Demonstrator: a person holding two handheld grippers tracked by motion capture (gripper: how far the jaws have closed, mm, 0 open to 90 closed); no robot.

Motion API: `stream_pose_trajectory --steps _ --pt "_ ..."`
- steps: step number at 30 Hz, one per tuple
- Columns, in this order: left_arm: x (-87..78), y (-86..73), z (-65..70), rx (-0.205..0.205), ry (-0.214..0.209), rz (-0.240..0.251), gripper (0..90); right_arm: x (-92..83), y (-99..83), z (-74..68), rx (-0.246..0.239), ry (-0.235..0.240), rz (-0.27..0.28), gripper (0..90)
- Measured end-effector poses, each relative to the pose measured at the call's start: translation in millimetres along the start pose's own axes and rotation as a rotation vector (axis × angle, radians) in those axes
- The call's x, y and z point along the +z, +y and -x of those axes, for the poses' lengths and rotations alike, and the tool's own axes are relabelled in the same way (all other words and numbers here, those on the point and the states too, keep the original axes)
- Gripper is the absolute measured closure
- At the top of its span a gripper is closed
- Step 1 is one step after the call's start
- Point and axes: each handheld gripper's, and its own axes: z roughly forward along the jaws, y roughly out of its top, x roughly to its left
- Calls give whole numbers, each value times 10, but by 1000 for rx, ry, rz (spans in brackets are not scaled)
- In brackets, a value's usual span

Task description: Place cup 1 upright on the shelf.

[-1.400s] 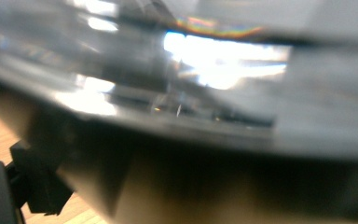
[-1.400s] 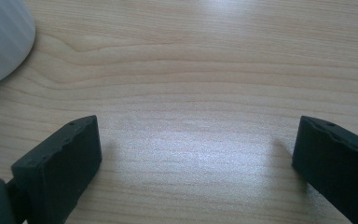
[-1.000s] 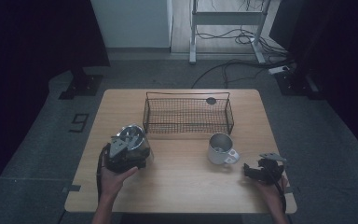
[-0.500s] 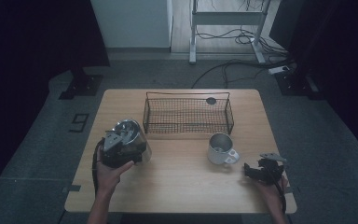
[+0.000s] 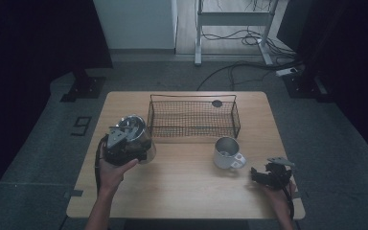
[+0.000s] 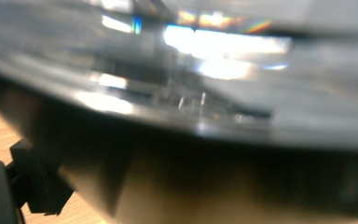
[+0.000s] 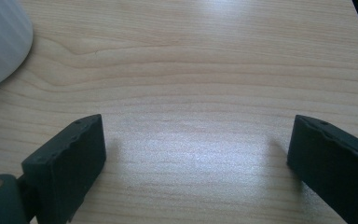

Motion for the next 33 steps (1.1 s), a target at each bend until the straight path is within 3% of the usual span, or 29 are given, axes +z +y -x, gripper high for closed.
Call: stream_pose_trajectory --steps 16,33 --pt "81 142 -28 4 2 -10 40 -1 0 0 2 -1 0 42" --pt "225 455 67 61 -7 0 40 -1 0 0 5 -3 2 47"
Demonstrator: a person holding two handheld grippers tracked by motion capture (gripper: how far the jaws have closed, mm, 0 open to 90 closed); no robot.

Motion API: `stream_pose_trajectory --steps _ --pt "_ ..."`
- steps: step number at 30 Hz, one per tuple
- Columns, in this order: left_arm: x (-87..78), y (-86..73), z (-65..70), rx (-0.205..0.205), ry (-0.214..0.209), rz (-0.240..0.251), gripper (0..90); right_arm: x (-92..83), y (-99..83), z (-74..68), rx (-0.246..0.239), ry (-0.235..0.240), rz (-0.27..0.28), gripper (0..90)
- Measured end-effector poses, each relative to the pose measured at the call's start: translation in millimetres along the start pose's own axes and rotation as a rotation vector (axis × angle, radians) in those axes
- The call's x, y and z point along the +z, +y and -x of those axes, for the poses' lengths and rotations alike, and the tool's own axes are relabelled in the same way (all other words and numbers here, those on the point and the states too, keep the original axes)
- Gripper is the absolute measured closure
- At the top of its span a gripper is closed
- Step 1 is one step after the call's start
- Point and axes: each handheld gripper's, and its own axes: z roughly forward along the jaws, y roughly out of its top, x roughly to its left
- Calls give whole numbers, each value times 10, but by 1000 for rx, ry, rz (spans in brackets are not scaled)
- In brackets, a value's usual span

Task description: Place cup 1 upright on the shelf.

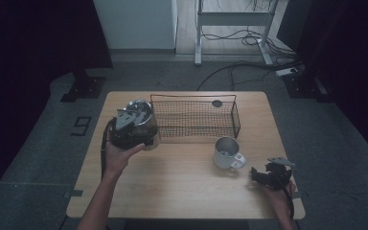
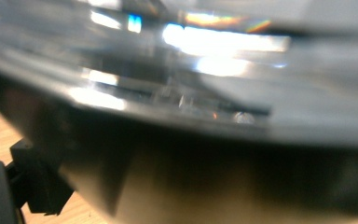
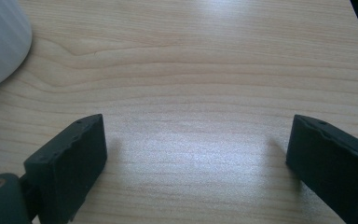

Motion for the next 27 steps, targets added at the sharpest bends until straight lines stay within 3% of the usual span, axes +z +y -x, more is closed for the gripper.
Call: stream_pose_trajectory --steps 11,27 --pt "130 64 2 -14 10 -3 40 0 0 1 -1 0 -1 48" --pt "273 140 -3 7 21 -11 40 -2 0 2 -3 1 -3 48"
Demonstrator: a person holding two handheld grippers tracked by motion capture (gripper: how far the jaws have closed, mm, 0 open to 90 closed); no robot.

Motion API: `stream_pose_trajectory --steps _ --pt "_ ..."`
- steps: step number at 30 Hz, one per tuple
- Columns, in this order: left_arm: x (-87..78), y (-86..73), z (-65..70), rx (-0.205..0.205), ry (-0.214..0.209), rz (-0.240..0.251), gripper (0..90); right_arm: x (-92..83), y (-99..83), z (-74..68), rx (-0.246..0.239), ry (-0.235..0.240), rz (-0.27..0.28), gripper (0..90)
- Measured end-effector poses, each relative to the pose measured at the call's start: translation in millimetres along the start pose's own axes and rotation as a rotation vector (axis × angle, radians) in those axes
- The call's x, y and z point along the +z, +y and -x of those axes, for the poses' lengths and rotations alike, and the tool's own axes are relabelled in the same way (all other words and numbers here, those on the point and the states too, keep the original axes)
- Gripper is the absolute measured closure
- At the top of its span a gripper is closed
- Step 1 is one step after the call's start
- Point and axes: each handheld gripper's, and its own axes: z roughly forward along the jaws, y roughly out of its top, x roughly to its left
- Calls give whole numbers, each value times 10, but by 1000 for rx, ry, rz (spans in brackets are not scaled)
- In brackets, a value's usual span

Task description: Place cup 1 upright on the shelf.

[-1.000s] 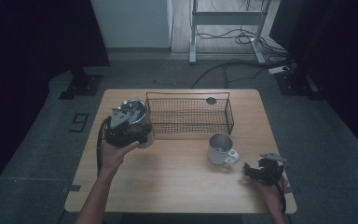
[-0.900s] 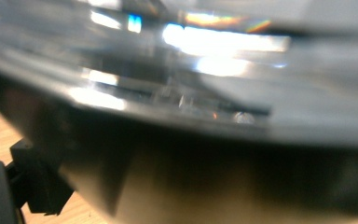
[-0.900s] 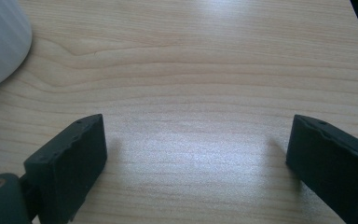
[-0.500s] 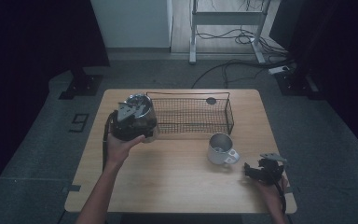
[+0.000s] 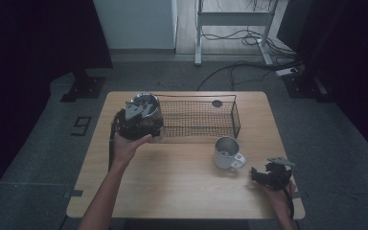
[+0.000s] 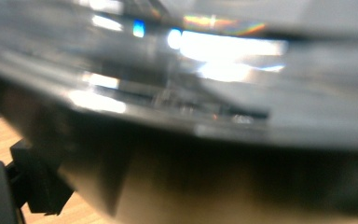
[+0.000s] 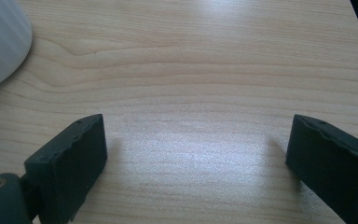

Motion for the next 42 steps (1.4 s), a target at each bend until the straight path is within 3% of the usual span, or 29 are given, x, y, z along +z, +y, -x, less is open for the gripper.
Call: stream_pose_trajectory --steps 25,42 --pt "197 220 -42 -9 -21 -9 40 2 -2 -1 0 -1 6 53" --pt "350 294 -96 -10 2 -25 40 1 -4 1 2 -3 9 59"
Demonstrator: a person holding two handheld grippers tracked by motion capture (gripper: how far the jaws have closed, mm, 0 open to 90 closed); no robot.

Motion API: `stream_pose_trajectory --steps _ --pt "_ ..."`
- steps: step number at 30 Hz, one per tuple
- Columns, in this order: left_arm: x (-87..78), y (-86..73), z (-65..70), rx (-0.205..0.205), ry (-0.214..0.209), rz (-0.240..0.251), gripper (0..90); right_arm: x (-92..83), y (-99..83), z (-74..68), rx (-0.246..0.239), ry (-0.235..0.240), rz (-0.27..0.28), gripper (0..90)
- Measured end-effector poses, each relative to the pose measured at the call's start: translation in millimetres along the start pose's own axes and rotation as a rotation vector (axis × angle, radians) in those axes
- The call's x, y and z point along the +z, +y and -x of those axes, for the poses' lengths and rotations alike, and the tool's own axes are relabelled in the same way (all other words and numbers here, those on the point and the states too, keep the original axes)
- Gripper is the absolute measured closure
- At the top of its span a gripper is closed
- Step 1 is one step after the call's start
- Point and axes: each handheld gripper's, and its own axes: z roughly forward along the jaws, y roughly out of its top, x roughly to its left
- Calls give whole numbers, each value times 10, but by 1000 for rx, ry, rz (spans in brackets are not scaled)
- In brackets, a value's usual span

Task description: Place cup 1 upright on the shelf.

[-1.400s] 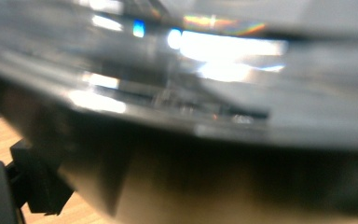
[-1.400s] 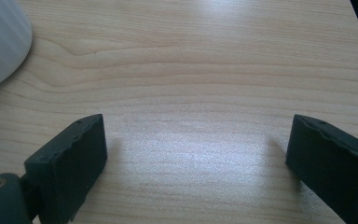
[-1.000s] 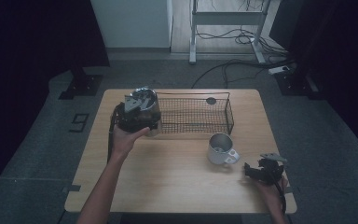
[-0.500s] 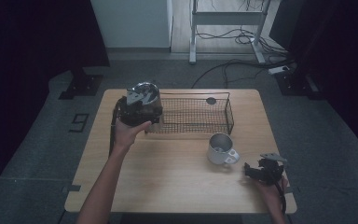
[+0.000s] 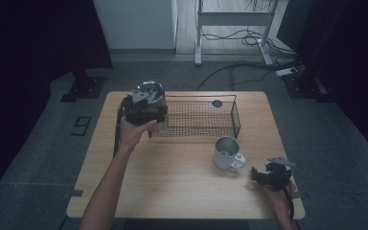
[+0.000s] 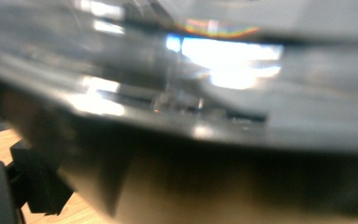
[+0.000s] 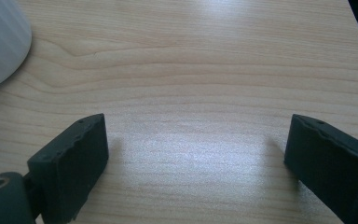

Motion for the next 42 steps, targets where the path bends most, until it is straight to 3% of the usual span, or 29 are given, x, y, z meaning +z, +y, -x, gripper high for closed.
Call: stream_pose_trajectory --steps 5,13,36,42 --pt "83 -3 -30 -14 1 -11 40 0 0 0 1 -1 0 60" --pt "198 49 -45 -1 15 -26 40 -1 0 -1 2 -2 0 63" --pt "566 59 -149 -50 23 -50 40 -7 -2 -13 5 -4 4 81" --pt "646 93 -153 -47 26 -54 40 -11 -6 -14 6 -7 6 87"
